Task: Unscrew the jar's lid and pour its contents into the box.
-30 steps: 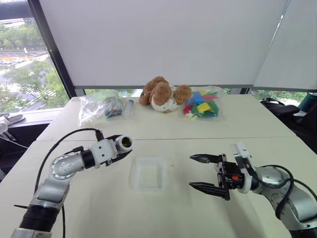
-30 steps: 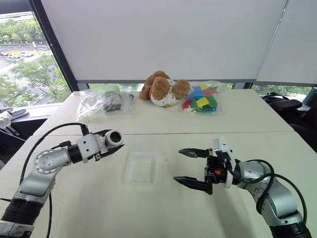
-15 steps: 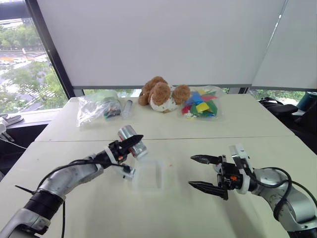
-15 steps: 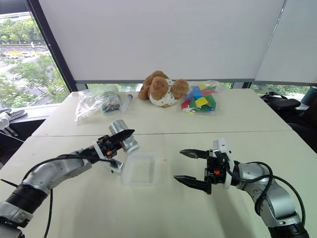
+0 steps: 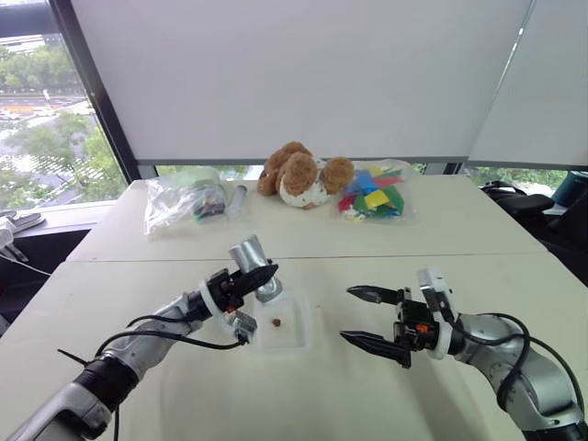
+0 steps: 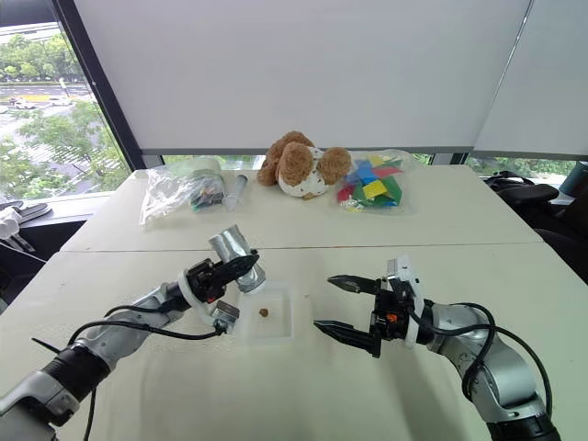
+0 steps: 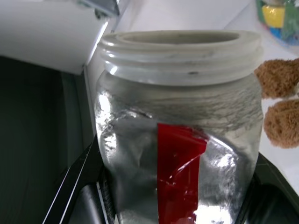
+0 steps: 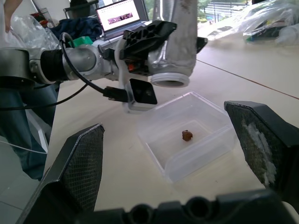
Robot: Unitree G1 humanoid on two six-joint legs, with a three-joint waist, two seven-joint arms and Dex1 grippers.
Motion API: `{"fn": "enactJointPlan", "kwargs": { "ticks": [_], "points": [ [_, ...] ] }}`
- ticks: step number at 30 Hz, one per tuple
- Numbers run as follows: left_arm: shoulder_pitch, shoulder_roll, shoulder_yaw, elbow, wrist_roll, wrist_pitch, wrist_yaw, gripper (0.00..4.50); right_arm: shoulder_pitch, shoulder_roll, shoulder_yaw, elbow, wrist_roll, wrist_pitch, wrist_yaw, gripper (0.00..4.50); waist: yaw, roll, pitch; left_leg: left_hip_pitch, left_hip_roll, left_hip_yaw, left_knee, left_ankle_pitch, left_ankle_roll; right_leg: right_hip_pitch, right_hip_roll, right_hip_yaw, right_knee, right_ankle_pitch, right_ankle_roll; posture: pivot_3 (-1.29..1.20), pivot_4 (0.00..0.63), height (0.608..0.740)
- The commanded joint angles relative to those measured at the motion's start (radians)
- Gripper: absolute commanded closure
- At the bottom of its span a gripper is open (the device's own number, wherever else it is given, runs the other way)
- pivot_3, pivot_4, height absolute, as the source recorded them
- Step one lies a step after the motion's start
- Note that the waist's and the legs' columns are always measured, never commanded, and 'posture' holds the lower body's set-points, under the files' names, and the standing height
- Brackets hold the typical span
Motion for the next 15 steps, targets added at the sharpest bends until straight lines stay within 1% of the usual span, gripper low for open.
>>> {"fn": "enactJointPlan", "kwargs": {
  "ticks": [1,4,7,8,10,11,13,14,15],
  "points": [
    [-0.019,0.02,0.001,-0.01,-0.038,0.009,-0.006,2.29,0.004,0.004,-0.014,-0.038,0.013,-0.005,-0.005,0.03,-0.002,0.0,0.0,0.0,0.0,0.0,0.0,0.0,0.0,0.0,0.0,0.0,0.0,0.0,0.0,0.0,0.15,0.74],
    [0.007,0.055,0.002,-0.086,-0.03,0.012,-0.009,2.29,0.004,0.005,-0.014,-0.032,0.011,-0.009,-0.005,0.03,-0.005,0.0,0.0,0.0,0.0,0.0,-0.001,0.0,0.0,-0.001,0.0,0.0,0.0,0.0,0.0,0.0,0.15,0.74],
    [0.031,0.067,0.028,-0.15,-0.09,-0.009,-0.062,2.29,-0.002,0.009,-0.011,-0.023,0.006,-0.015,-0.002,0.03,-0.002,0.0,0.0,0.0,0.0,0.0,-0.001,0.0,0.0,-0.001,0.0,0.0,0.001,0.0,0.0,0.0,0.15,0.74],
    [0.038,0.069,0.045,-0.168,-0.145,-0.036,-0.092,2.29,-0.004,0.01,-0.009,-0.021,0.005,-0.017,-0.001,0.03,0.0,0.0,0.0,0.0,0.001,0.0,-0.001,0.0,0.0,-0.001,0.0,0.0,0.0,0.0,0.0,0.0,0.15,0.74],
    [0.064,0.083,0.092,-0.217,-0.345,-0.149,-0.177,2.29,-0.006,0.012,-0.009,-0.016,0.007,-0.018,0.002,0.03,0.0,0.0,0.0,0.0,0.001,0.0,0.0,0.0,0.0,-0.001,0.0,0.0,0.001,0.0,0.0,0.0,0.15,0.74],
    [0.082,0.099,0.116,-0.245,-0.423,-0.192,-0.212,2.29,-0.007,0.013,-0.009,-0.014,0.009,-0.017,0.004,0.03,-0.001,0.0,0.0,0.0,0.002,0.0,0.0,0.0,0.0,-0.001,-0.001,0.0,0.0,0.0,0.0,0.0,0.15,0.74],
    [0.107,0.117,0.151,-0.28,-0.516,-0.243,-0.268,2.29,-0.007,0.013,-0.011,-0.009,0.011,-0.018,0.011,0.03,-0.001,0.0,0.0,0.0,0.002,0.0,0.0,0.0,0.0,-0.001,-0.001,0.0,0.0,0.0,0.0,0.0,0.15,0.74],
    [0.129,0.127,0.186,-0.29,-0.623,-0.277,-0.325,2.29,-0.009,0.017,-0.015,-0.008,0.02,-0.016,0.011,0.03,-0.001,0.0,0.0,0.0,0.002,0.0,0.0,0.0,0.0,-0.001,-0.001,0.001,0.0,0.0,0.0,0.0,0.15,0.74],
    [0.158,0.125,0.221,-0.288,-0.797,-0.29,-0.448,2.29,-0.013,0.021,-0.018,-0.005,0.028,-0.017,0.015,0.03,-0.003,0.0,0.0,0.0,0.002,-0.001,0.0,0.0,0.0,-0.002,-0.001,0.001,0.0,0.0,0.0,0.0,0.15,0.74]
  ]
}}
